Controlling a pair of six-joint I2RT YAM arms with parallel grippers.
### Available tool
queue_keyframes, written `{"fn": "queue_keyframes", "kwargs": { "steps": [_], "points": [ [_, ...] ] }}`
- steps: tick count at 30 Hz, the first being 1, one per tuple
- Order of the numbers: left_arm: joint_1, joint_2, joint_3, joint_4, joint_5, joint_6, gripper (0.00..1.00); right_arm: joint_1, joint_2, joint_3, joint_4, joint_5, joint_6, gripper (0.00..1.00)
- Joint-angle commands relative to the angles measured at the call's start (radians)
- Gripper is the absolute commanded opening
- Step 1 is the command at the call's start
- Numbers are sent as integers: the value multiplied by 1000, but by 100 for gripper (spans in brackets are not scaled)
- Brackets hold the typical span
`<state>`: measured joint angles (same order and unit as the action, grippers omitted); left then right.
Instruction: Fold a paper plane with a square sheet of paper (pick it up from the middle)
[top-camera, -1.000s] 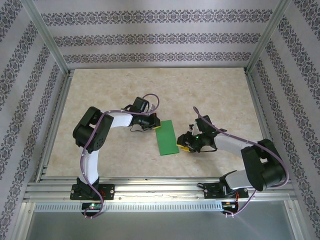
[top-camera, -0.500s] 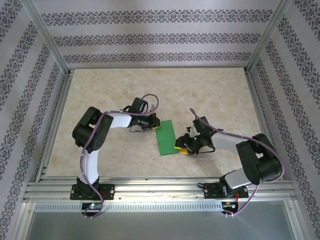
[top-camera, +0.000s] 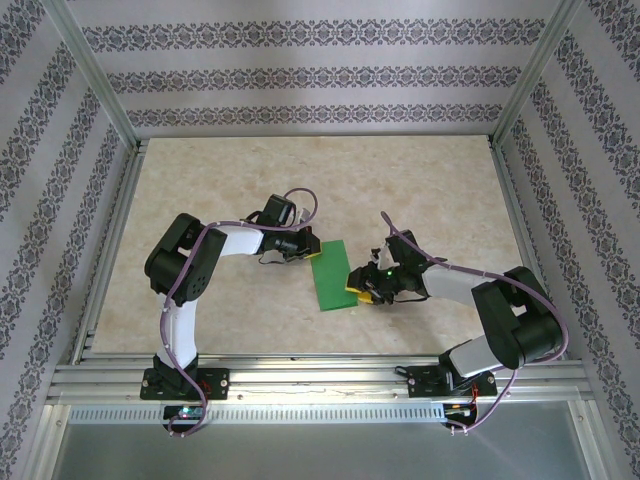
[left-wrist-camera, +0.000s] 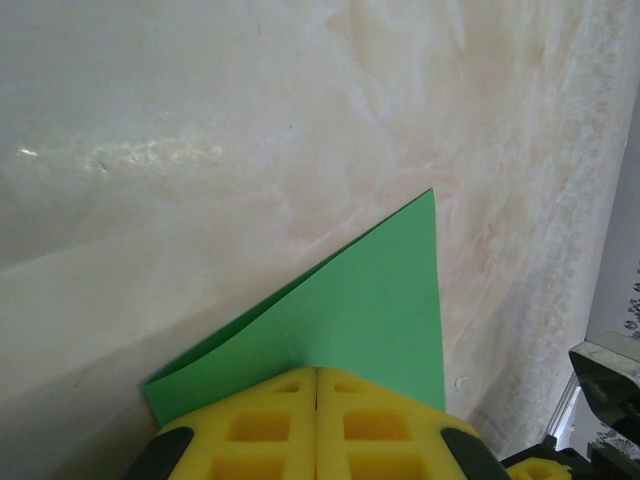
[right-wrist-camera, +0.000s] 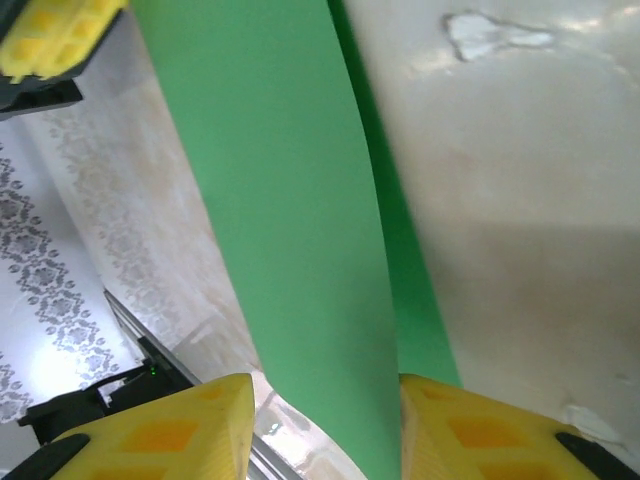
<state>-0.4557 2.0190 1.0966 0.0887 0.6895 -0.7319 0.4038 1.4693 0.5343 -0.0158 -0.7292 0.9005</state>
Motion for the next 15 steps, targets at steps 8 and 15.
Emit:
{"fn": "queue_keyframes", "kwargs": {
  "steps": [8, 15],
  "points": [
    [6, 75, 89, -96, 40, 88, 5, -18, 68, 27, 106, -57, 41, 40],
    [4, 88, 168, -141, 62, 111, 6, -38, 125, 43, 174, -64, 59, 36]
  ]
}}
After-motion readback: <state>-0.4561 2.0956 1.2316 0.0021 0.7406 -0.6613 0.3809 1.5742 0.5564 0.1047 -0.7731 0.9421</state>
